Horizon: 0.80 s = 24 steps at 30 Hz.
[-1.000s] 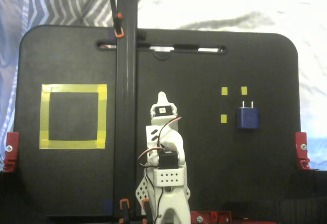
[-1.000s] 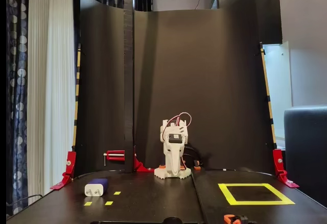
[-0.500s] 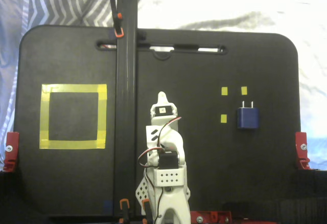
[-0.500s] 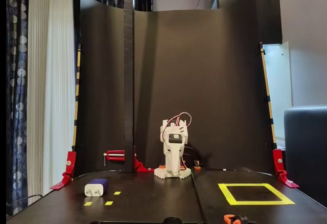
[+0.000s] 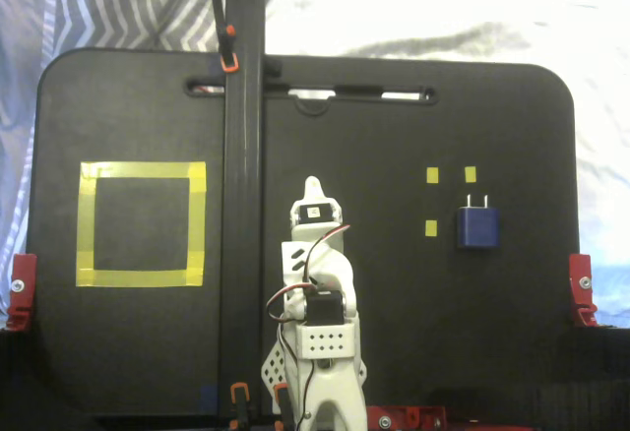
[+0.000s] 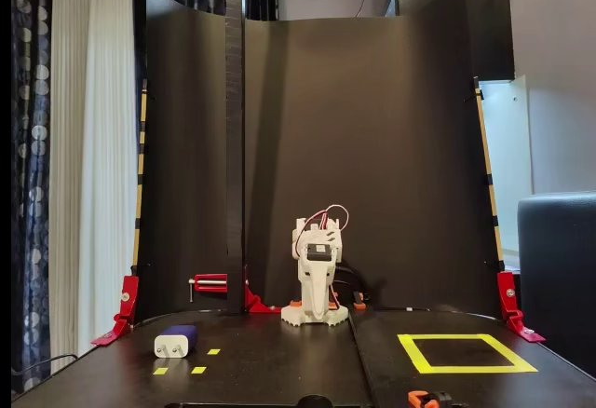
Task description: Grasp a block and put it in the designated area.
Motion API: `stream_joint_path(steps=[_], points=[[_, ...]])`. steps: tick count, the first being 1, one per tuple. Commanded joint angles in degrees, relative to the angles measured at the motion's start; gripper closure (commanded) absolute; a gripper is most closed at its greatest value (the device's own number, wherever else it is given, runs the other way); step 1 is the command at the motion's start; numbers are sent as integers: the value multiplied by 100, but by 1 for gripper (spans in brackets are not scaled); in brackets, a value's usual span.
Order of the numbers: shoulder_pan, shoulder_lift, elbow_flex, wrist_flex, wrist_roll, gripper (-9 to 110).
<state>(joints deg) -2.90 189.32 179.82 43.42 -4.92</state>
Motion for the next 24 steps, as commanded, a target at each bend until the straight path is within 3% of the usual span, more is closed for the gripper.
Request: stream_joint_path(steps=[1, 14, 24], points=[[26, 35, 26, 9, 9, 102], [44, 35, 26, 18, -53, 101], [211, -18, -352, 202, -1274, 101]])
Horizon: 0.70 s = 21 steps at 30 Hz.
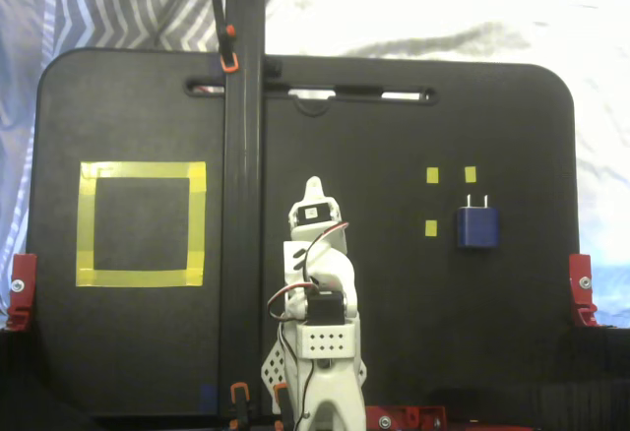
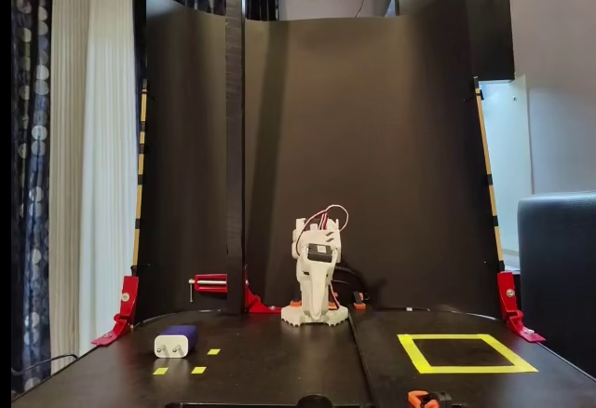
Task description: Grasp a block and put it in the designated area.
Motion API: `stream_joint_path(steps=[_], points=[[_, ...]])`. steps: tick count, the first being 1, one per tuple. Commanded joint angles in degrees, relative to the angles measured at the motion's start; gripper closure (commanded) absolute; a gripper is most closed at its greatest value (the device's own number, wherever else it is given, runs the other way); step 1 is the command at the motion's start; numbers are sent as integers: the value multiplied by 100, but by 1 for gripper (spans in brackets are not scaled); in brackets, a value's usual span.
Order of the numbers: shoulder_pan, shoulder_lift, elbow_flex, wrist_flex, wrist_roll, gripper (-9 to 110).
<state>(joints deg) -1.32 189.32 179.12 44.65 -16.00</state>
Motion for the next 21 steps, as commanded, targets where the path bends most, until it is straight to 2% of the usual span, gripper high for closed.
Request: stream_joint_path(steps=[1, 17, 21], points=[[62, -123, -404, 97, -360, 101], [255, -3146, -3305, 211, -2795, 101], [299, -3823, -3973, 598, -3639, 101]])
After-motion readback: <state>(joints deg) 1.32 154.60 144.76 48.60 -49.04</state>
